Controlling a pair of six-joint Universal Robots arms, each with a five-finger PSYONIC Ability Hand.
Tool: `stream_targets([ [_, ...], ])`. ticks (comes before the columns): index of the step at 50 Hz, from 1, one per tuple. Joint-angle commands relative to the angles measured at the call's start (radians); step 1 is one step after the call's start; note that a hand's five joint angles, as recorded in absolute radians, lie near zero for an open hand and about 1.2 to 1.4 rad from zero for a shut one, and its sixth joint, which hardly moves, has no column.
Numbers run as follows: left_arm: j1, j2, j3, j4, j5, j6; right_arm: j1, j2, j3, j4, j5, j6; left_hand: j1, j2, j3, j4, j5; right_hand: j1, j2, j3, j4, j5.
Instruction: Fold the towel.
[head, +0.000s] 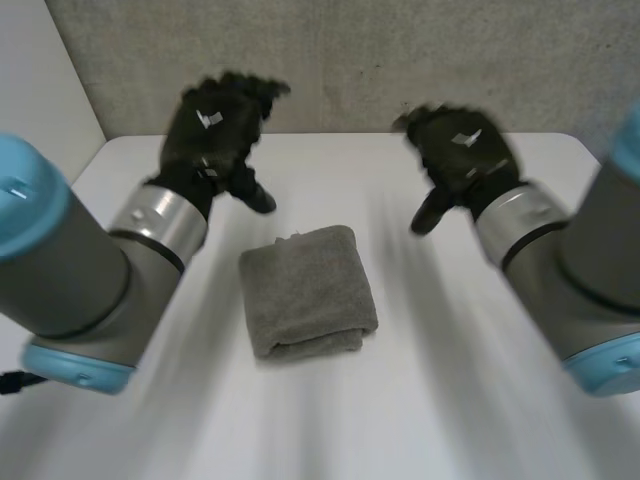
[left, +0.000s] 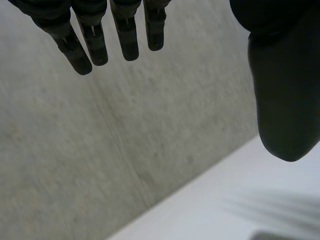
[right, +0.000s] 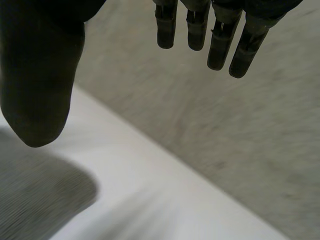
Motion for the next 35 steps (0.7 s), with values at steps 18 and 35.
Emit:
stream_targets([
  [18,0.076,0.072,0.13,-0.247,-0.135,-0.177,-0.114,-0.114,-0.018,-0.008,0.138,0.063,-0.054,-0.051,-0.04,-0.053,-0.194,-0.044,-0.067,-0.064,-0.075,-0.059],
  [35,0.086,0.06,0.15,-0.295,-0.141,-0.175,-0.106,-0.108,-0.016,-0.001,0.097,0.058,-0.057,-0.054,-0.043,-0.055,-0.197,-0.044,-0.067,-0.064,-0.075,-0.059],
])
